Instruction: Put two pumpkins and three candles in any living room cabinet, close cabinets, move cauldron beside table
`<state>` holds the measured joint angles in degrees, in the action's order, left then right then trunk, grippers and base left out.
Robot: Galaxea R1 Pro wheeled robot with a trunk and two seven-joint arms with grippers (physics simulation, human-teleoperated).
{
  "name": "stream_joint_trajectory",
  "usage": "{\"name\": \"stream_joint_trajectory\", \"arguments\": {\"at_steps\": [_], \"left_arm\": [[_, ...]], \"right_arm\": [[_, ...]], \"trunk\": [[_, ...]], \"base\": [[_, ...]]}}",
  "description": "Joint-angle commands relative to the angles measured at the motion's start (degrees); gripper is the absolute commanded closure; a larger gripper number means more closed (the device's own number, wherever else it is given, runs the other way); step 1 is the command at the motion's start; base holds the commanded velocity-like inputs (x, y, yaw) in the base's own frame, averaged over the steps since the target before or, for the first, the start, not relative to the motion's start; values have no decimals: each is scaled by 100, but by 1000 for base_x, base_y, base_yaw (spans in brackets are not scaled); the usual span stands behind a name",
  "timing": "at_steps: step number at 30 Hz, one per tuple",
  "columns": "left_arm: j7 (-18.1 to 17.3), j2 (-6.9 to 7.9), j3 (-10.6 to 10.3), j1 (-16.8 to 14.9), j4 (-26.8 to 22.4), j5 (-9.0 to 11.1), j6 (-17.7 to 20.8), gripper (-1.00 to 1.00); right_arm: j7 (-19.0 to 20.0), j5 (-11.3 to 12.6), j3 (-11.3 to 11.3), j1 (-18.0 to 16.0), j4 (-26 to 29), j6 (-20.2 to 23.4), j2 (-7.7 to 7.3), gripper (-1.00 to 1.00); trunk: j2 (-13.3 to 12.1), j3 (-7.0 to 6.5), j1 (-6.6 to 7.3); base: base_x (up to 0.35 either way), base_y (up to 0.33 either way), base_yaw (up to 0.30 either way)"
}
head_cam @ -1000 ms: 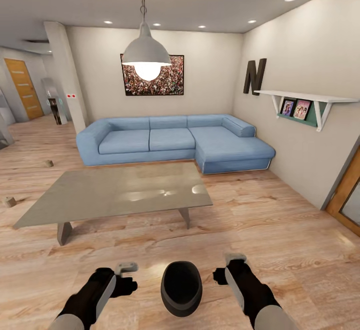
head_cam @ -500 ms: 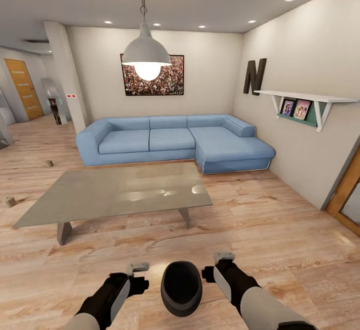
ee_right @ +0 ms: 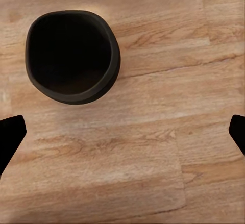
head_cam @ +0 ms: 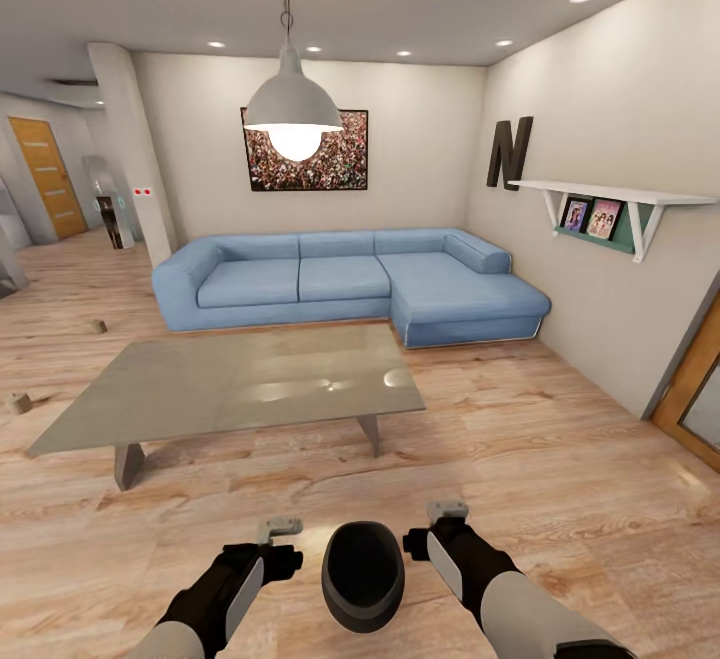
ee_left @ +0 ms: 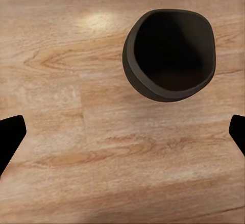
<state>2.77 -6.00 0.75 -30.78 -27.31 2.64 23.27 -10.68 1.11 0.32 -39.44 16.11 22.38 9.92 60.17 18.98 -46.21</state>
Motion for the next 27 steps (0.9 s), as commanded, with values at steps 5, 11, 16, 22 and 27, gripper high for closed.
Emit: {"name": "stream_joint_trajectory", "arguments": {"at_steps": [5,11,16,22,27], "left_arm": [[19,3,11,1,-9,21,8,-100],[25,10,14,7,9,18,-206,-100],[52,7,11,10,19,17,-274,-100],[58,7,5,11,9,17,-287,-100],[57,10,4,11,-2,17,-288,-100]], "right_arm": [[-22,12,10,-2,8,-28,1,-100],[6,12,12,-2,-2,-39,2,-100],[13,12,19,-2,-3,-39,1,-100],[121,7,21,-2,5,-34,1,-100],[220,-4,21,-2,15,-32,-1,-100]], "trunk": [[5,7,0],[5,7,0],[5,7,0],[165,79,-88],[366,169,-198]], "base": [[0,0,0],[0,0,0],[0,0,0],[0,0,0],[0,0,0]]}}
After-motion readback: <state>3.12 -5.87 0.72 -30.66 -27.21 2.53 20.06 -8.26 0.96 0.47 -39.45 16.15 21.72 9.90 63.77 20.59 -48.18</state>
